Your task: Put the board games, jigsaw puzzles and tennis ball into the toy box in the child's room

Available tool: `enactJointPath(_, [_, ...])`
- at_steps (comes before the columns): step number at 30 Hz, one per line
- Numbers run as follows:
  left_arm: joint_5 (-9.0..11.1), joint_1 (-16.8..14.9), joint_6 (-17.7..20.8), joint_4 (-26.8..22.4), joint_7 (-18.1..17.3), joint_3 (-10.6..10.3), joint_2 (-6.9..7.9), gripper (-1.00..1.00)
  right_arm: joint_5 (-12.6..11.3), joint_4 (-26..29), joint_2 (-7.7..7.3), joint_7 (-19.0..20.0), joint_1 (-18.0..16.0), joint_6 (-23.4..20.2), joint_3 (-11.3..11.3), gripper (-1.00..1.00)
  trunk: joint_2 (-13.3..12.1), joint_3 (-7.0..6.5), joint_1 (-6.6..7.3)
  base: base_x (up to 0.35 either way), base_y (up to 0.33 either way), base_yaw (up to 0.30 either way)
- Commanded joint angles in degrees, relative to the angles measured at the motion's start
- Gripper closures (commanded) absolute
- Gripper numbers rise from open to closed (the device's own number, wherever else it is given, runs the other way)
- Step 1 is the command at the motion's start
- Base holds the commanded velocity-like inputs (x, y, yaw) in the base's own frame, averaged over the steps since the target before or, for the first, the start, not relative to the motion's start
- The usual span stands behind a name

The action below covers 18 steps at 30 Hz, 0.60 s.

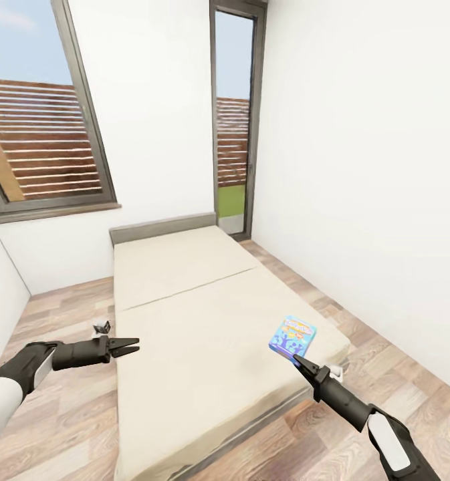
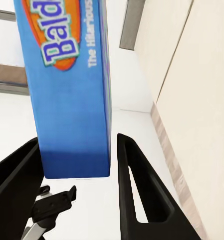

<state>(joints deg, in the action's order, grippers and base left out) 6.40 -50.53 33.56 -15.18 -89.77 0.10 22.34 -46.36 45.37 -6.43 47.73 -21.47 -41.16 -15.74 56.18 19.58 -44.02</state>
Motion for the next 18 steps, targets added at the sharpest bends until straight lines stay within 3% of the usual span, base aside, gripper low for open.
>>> enactJointPath(1, [-0.03,-0.01,0.61,-0.03,-0.23,-0.01,-0.02,-1.0,-0.31,-0.02,0.01,0.07,-0.06,-0.4,-0.08,1.0,-0.37,-0.12,0.22,0.0,0.0,-0.28])
enactJointPath(18, [-0.07,-0.01,0.7,-0.03,-0.23,-0.11,-0.14,-1.0,-0.31,-0.08,0.01,0.08,-0.06,-0.39,-0.08,1.0,-7.19,-3.17,3.96,0.0,0.0,-0.28])
